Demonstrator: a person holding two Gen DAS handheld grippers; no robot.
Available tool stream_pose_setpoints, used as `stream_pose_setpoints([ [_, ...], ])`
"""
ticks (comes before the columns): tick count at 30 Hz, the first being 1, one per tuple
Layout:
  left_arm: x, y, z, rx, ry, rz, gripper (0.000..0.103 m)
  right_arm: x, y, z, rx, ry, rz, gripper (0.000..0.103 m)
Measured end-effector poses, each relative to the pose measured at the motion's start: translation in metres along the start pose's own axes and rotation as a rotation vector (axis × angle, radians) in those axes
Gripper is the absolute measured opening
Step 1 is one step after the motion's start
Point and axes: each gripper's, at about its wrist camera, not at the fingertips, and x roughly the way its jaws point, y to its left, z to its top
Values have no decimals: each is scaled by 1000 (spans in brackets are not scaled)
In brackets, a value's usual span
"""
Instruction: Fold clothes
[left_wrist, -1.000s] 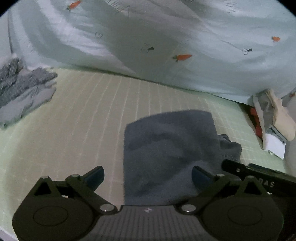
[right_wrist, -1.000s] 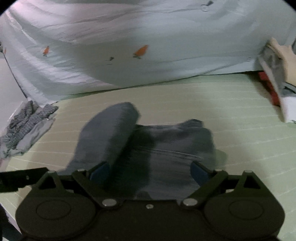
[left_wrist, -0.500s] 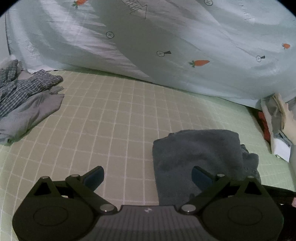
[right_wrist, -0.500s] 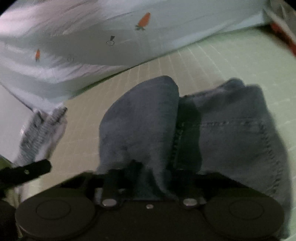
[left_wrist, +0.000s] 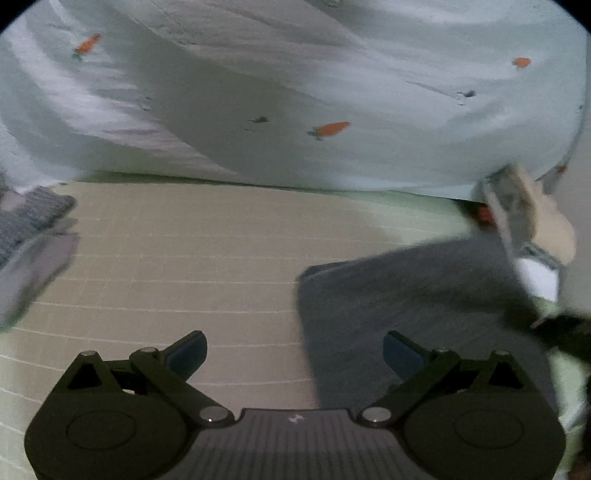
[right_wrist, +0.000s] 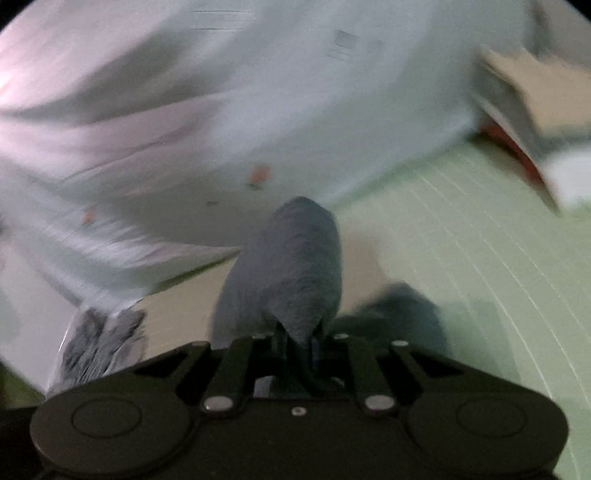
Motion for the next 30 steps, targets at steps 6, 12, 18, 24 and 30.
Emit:
stream_pose_setpoints([
  [6,28,-23,-14,31,90,55,101,39,-44,-21,-26,149,-169,49],
  [12,47,-33,-28,14,145,106,101,42,-53,-25,-70,195,-122,84],
  [18,74,-34,-34,-22,193,106,101,60,-74,-23,-36,237,-71,96],
  [24,97,-16,-32,-114,211,-18,101,78,-78,-14,29,250,-81,100],
  [30,111,1,-34,-206,223,-134,84,91,-76,-22,142,266,-95,85],
])
